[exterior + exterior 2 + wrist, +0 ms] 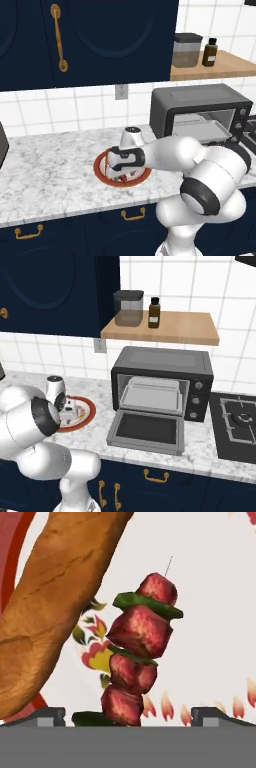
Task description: Pick up the kebab skewer and baguette bread, and place them inside the toaster oven. Close the toaster oven door and start by setting the timer.
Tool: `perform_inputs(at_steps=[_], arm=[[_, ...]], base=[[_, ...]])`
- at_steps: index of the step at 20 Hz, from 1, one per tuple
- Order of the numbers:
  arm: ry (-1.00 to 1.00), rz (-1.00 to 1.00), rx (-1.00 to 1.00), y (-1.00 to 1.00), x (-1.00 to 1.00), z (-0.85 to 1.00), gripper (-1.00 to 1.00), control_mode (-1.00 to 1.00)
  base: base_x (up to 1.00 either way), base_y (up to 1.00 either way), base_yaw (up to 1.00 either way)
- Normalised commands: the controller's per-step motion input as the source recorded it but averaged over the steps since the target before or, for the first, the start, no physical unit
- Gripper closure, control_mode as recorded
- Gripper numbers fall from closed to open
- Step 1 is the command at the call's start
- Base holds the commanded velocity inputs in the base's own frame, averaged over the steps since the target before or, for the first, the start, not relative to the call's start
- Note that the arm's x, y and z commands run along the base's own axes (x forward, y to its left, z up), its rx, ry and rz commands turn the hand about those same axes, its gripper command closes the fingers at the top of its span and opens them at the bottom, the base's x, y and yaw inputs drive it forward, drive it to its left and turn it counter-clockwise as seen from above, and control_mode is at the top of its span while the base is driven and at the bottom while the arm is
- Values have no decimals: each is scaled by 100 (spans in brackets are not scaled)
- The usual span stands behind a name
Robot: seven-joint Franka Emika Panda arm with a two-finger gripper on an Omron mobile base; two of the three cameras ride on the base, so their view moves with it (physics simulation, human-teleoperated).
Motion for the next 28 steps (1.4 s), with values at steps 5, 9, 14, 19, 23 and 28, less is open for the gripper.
perform_inputs(at_steps=[5, 9, 14, 19, 23, 28], arm=[[0, 4, 0, 0, 0, -17, 100, -100], [0, 6, 0, -7, 0, -14, 100, -100], [-3, 15, 0, -32, -1, 12, 100, -100], [-12, 21, 0, -65, -38, 89, 100, -100], [-13, 17, 0, -96, -78, 100, 100, -100], [-25, 2, 0, -100, -47, 65, 100, -100]], base=[[0, 0, 0], [0, 0, 0], [0, 0, 0], [0, 0, 0], [0, 0, 0], [0, 0, 0]])
